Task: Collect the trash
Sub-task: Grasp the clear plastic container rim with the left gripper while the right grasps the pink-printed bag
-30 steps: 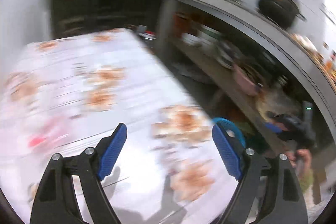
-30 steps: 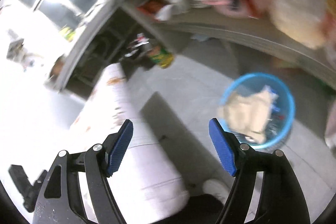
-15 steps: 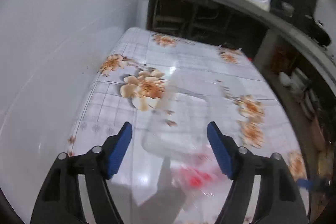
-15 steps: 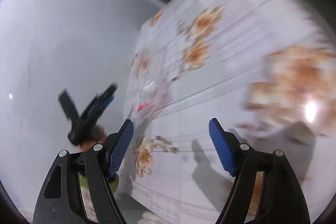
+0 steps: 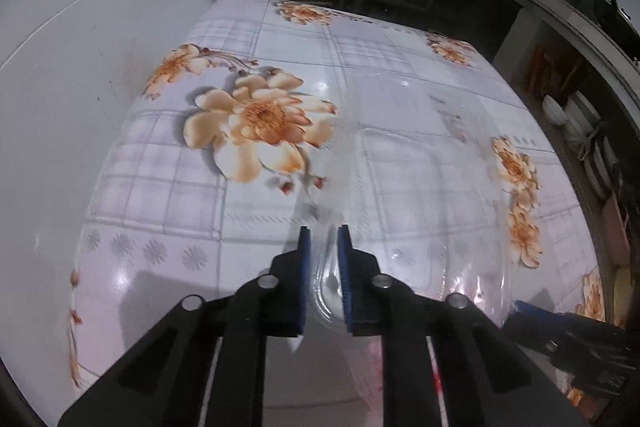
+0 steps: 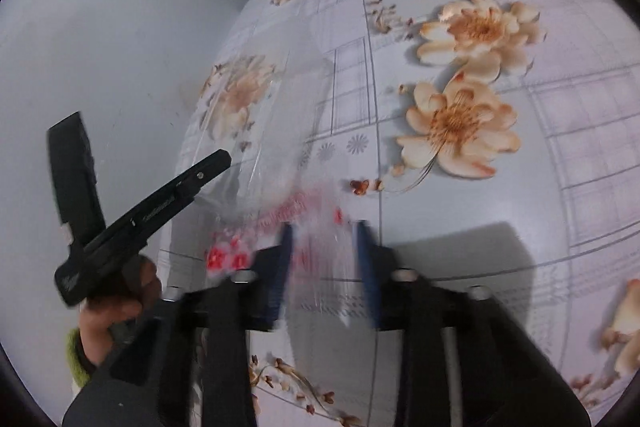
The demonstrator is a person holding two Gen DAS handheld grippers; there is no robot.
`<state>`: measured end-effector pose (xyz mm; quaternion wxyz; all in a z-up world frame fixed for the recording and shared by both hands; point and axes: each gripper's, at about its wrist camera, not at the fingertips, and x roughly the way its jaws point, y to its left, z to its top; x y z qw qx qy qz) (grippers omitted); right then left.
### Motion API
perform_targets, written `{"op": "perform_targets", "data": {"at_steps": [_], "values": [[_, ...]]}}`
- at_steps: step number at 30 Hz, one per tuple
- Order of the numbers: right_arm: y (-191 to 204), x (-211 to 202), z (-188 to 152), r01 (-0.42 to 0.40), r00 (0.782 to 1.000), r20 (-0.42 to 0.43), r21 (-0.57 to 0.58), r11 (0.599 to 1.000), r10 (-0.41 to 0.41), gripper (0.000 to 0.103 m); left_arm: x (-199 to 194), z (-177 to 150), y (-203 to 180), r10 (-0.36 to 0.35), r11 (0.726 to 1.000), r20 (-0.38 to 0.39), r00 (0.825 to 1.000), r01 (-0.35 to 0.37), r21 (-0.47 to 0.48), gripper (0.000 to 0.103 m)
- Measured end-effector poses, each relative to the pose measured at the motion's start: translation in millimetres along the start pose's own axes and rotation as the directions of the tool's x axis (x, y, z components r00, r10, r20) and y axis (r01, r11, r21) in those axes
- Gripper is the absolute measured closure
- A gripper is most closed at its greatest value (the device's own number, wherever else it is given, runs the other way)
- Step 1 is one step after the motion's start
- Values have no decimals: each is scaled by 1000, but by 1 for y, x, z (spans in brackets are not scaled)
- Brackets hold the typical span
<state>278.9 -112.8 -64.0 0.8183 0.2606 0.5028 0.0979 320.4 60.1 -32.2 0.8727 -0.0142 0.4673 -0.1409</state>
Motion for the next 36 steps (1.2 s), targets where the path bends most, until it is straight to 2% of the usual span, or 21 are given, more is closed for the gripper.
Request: {"op": "perform_targets", "data": {"at_steps": [5, 8, 12, 14, 17, 18, 20, 21, 22, 23, 25, 28, 31, 33, 36], "values": [[-7, -19, -17, 33, 999, 46, -79, 996, -29, 92, -22, -26, -17, -59, 998, -10, 998, 59, -14, 95], [-33, -49, -36, 48, 998, 51, -123, 991, -42, 92, -45, -48, -29, -112, 994, -5, 994, 112, -8, 96], [-68, -82, -61, 18, 999, -33, -220, 975, -26, 91, -73, -76, -49, -145, 989, 7, 989, 145, 33, 98], [-82, -94, -69, 37, 994, -84, -282, 959, -63, 89, -82, -93, -62, -157, 984, -7, 988, 157, 78, 98], [-96, -114, -70, 87, 988, -88, -345, 935, -125, 85, -89, -112, -75, -178, 977, -44, 983, 182, 109, 98], [-100, -122, -66, 105, 987, -75, -353, 930, -140, 83, -90, -118, -79, -184, 975, -53, 982, 189, 117, 98], [-107, -131, -60, 134, 986, -46, -344, 929, -159, 59, -90, -126, -86, -189, 972, -66, 980, 196, 133, 97], [-110, -137, -56, 157, 985, -18, -329, 931, -173, 38, -92, -132, -90, -183, 971, -71, 980, 192, 145, 97], [-113, -143, -53, 180, 983, 20, -309, 934, -183, 28, -92, -135, -93, -177, 971, -76, 981, 187, 152, 96], [-115, -152, -49, 196, 980, 72, -272, 942, -183, 27, -92, -138, -96, -169, 972, -82, 982, 180, 153, 96], [-125, -166, -46, 196, 977, 122, -201, 960, -174, 24, -91, -139, -97, -165, 974, -90, 982, 177, 141, 96], [-148, -190, -57, 188, 963, 200, -10, 982, -182, 24, -93, -142, -97, -163, 977, -95, 982, 173, 122, 96], [-170, -199, -75, 142, 964, 207, 142, 980, -170, 24, -94, -144, -96, -170, 978, -117, 978, 183, 105, 93], [-181, -200, -92, 101, 972, 187, 215, 971, -142, 24, -93, -147, -95, -176, 978, -143, 974, 189, 87, 75], [-181, -193, -114, 46, 985, 150, 266, 963, -89, 24, -96, -152, -96, -179, 978, -144, 973, 193, 85, 68]]}}
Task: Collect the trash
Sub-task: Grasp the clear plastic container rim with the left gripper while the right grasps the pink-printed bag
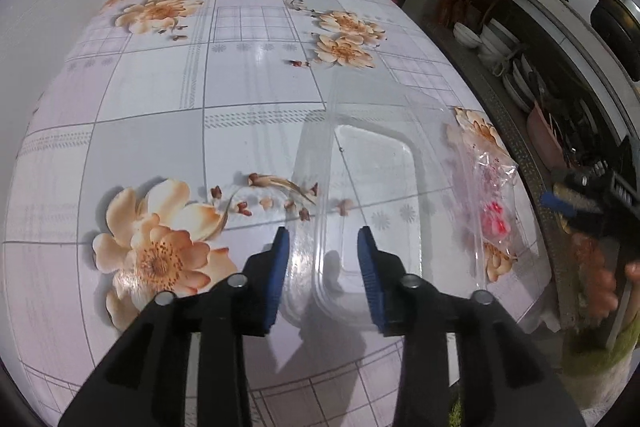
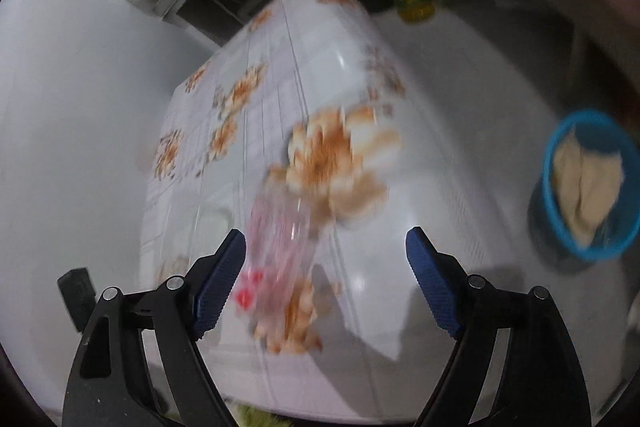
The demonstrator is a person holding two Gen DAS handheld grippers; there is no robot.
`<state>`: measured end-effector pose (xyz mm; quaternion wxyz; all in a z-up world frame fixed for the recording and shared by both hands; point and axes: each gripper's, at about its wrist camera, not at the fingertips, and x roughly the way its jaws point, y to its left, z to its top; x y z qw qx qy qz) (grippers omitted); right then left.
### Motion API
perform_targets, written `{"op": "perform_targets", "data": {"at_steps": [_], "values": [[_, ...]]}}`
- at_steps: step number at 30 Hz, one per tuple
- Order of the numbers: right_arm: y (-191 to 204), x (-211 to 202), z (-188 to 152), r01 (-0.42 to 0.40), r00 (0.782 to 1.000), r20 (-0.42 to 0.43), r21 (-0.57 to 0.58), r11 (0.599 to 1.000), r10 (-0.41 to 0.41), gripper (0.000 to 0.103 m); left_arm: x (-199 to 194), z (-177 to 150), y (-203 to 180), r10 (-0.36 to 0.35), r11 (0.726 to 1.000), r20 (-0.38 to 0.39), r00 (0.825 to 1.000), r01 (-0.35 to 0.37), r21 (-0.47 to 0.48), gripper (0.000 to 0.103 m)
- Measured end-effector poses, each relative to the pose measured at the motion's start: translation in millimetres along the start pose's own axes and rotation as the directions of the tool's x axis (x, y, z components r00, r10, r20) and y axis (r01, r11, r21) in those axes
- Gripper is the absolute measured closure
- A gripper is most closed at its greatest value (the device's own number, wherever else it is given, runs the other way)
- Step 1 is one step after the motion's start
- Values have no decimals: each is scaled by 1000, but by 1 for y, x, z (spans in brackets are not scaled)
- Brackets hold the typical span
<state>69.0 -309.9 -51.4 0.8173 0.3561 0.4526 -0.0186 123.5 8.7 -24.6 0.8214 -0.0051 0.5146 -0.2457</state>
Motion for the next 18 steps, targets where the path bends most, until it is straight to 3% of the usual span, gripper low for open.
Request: {"op": "perform_targets", "data": {"at_steps": [4, 11, 13, 18], "values": [[12, 22, -14, -56, 997, -58, 38, 998, 58, 37, -2, -6, -7, -47, 999, -23, 999, 47, 6, 67], [36, 53, -9, -55, 994, -97, 26, 998, 57, 64, -8, -17, -26, -133, 990, -40, 990, 134, 39, 67], [40, 60, -7, -40, 994, -99, 19, 999, 42, 83, -8, -20, -30, -154, 986, -53, 987, 157, 47, 67], [36, 58, -7, -27, 995, -93, 9, 1000, 27, 92, -17, -16, -25, -144, 989, -13, 989, 144, 43, 67]]}}
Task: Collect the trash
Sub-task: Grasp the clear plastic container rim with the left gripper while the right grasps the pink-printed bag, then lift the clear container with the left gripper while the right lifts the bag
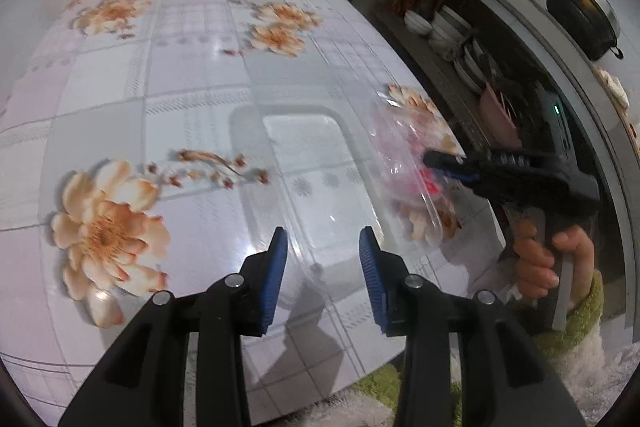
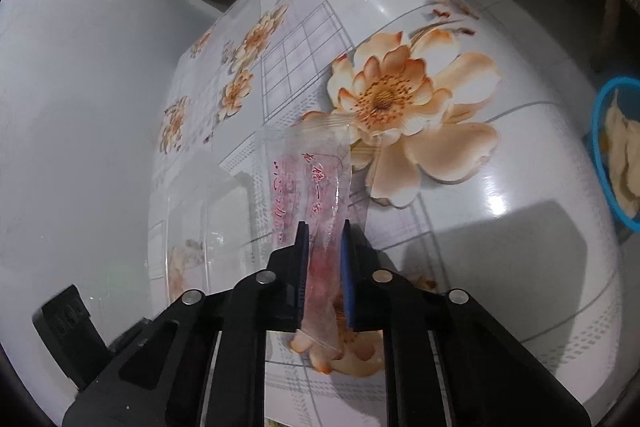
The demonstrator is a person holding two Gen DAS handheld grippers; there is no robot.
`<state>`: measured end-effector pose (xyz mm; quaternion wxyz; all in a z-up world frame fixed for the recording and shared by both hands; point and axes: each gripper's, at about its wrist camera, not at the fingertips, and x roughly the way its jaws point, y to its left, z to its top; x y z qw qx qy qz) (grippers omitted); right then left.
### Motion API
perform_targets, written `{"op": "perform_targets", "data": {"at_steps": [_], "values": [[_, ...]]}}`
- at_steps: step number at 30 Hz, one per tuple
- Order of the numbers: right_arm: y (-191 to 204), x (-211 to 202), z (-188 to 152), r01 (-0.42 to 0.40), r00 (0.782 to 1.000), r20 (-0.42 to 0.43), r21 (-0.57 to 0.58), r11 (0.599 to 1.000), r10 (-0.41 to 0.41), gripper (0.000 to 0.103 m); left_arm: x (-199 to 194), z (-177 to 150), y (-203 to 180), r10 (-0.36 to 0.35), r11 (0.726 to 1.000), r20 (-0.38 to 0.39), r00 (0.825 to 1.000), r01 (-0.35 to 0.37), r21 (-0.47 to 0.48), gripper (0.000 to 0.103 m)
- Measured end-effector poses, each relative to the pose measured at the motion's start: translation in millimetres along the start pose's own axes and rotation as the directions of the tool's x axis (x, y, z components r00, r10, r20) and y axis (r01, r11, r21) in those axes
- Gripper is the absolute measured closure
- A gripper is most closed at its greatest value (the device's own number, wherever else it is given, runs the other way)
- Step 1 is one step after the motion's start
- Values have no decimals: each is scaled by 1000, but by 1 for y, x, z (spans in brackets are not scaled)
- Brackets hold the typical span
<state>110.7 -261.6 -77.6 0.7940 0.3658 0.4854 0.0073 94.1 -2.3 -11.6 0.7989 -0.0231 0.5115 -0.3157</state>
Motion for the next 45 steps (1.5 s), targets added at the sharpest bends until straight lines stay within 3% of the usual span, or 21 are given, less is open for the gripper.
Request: {"op": "perform_targets", "data": {"at_steps": [9, 14, 16, 19, 26, 36, 45], "values": [[-19, -18, -5, 7, 1000, 26, 23, 1000, -8, 93, 18, 26, 15, 54, 999, -2, 999, -54, 2, 67], [-20, -19, -5, -5, 1000, 28, 30, 1000, 4, 82, 33, 34, 8, 108, 993, -2, 994, -108, 55, 68], [-19, -18, -3, -19, 1000, 25, 29, 999, 18, 73, 37, 34, 6, 122, 990, -6, 992, -121, 70, 71], [-15, -18, -2, -15, 1000, 27, 17, 1000, 14, 69, 42, 33, 2, 144, 986, -12, 989, -143, 83, 76], [-6, -14, -3, 43, 998, 48, -31, 999, -41, 74, 48, 28, -5, 204, 972, 0, 979, -203, 119, 92], [5, -13, -8, 137, 989, 73, -100, 986, -130, 82, 45, 25, -14, 233, 959, 44, 972, -237, 156, 97], [-3, -14, -8, 109, 992, 71, -56, 992, -105, 90, 42, 23, -17, 241, 955, 64, 969, -248, 165, 97]]}}
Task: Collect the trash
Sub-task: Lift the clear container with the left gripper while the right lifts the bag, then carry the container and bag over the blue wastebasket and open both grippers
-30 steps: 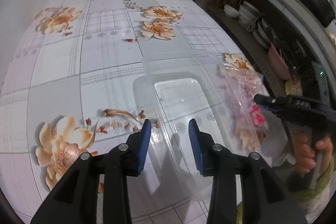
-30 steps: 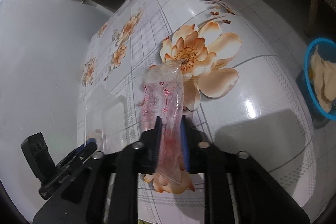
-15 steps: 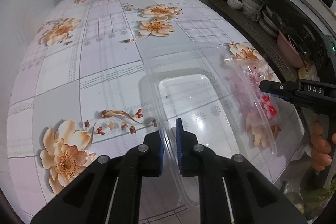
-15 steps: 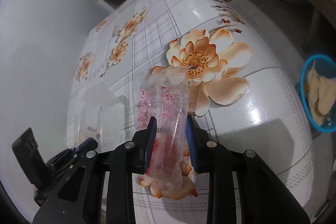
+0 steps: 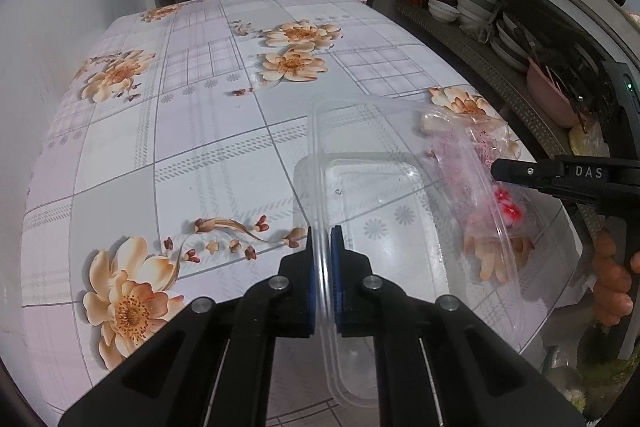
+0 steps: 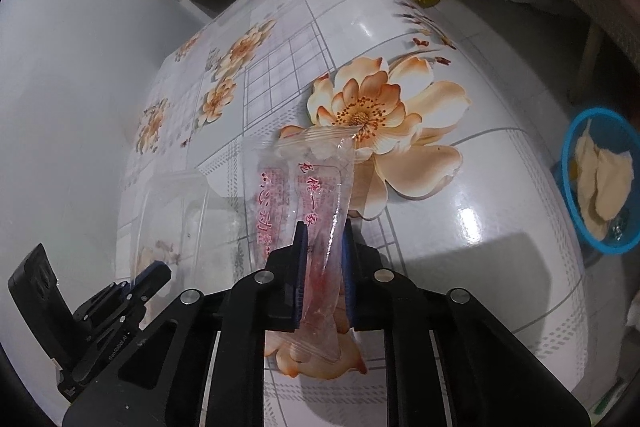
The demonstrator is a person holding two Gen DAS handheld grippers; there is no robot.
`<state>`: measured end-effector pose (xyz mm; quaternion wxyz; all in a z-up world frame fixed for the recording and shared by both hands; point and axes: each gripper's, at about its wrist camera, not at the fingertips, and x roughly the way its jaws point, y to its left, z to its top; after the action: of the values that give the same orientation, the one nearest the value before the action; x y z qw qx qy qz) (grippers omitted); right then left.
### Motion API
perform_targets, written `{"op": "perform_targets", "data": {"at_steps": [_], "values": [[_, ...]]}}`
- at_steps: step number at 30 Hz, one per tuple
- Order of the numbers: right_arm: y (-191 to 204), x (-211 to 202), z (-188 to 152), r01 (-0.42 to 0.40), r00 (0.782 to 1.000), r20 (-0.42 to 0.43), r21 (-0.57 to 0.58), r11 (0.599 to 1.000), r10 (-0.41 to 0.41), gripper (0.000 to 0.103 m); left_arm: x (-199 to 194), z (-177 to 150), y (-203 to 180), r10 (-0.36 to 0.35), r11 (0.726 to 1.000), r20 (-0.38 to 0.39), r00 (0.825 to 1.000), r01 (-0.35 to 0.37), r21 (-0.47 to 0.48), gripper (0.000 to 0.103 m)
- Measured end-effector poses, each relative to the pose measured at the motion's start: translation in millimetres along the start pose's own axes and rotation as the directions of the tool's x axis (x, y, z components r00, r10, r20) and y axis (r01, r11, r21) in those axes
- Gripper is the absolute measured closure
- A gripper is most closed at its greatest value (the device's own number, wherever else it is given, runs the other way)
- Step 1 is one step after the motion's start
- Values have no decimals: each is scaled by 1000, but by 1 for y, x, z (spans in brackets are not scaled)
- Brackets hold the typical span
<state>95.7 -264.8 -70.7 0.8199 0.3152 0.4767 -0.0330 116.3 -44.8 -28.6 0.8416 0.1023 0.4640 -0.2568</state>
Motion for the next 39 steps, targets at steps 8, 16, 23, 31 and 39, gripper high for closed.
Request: {"op": "perform_targets", "data": {"at_steps": [8, 16, 23, 31, 39], "values": [[-5, -6, -2, -18, 1000, 3, 14, 1000, 18, 96, -5, 1, 2, 0, 1000, 19, 1000, 0, -11, 99], [-7, -14, 0, -33, 999, 23, 21, 999, 32, 99, -12, 5, 2, -18, 1000, 41, 999, 19, -25, 100], [-14, -27, 3, -48, 997, 56, 53, 997, 45, 100, -23, 12, 8, -55, 997, 82, 995, 59, -47, 100], [-34, -59, 5, -125, 981, 161, 113, 986, 106, 100, -30, 40, 7, -167, 982, 101, 981, 175, -75, 100], [-105, -137, -7, -146, 931, 362, 242, 959, 51, 100, -32, 99, -67, -289, 956, 127, 949, 281, 81, 100]]}}
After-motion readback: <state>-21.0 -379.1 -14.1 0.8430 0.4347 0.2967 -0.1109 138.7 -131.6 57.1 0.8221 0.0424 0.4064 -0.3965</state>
